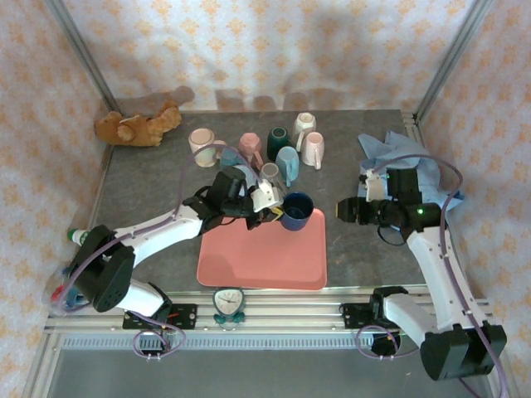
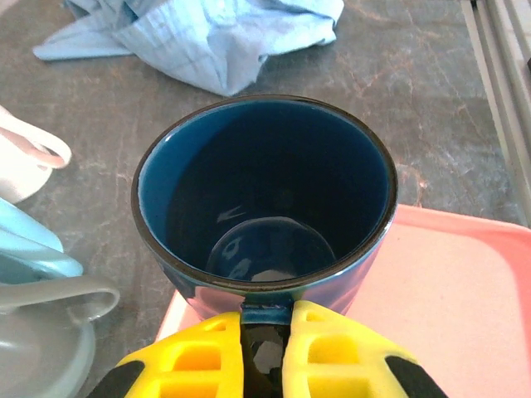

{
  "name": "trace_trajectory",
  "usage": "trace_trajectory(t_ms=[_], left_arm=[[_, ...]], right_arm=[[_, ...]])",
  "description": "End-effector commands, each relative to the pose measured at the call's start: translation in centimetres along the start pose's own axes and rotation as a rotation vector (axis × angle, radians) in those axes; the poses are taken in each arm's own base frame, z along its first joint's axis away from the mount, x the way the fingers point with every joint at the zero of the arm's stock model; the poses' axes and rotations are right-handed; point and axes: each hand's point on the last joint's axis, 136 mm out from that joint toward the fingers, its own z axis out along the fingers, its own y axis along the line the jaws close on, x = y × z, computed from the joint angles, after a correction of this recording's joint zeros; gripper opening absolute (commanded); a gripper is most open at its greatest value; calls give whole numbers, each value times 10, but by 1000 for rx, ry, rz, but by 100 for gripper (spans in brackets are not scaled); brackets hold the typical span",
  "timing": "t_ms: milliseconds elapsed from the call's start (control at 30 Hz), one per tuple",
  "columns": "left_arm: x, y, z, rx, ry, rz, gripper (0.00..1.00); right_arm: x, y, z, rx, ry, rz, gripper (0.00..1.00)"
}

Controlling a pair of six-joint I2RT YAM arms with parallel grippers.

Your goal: Turn the mug right side up

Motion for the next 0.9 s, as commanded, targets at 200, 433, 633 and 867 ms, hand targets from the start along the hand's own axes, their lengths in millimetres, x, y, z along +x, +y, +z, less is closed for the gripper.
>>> trace_trajectory(t_ms=[200, 433, 633, 867], left_arm=[[-41, 8, 23, -17, -117, 121, 0], [-41, 15, 38, -33, -135, 99, 0], [-35, 16, 49, -30, -136, 86, 0], [-25, 17, 59, -18, -116, 65, 0]], right_arm=[[-1, -31, -1, 166, -120, -188, 57], [-2, -32, 2, 167, -132, -183, 57], [-2, -33, 2, 171, -136, -171, 57], [-2, -35, 3, 175, -143, -155, 56]])
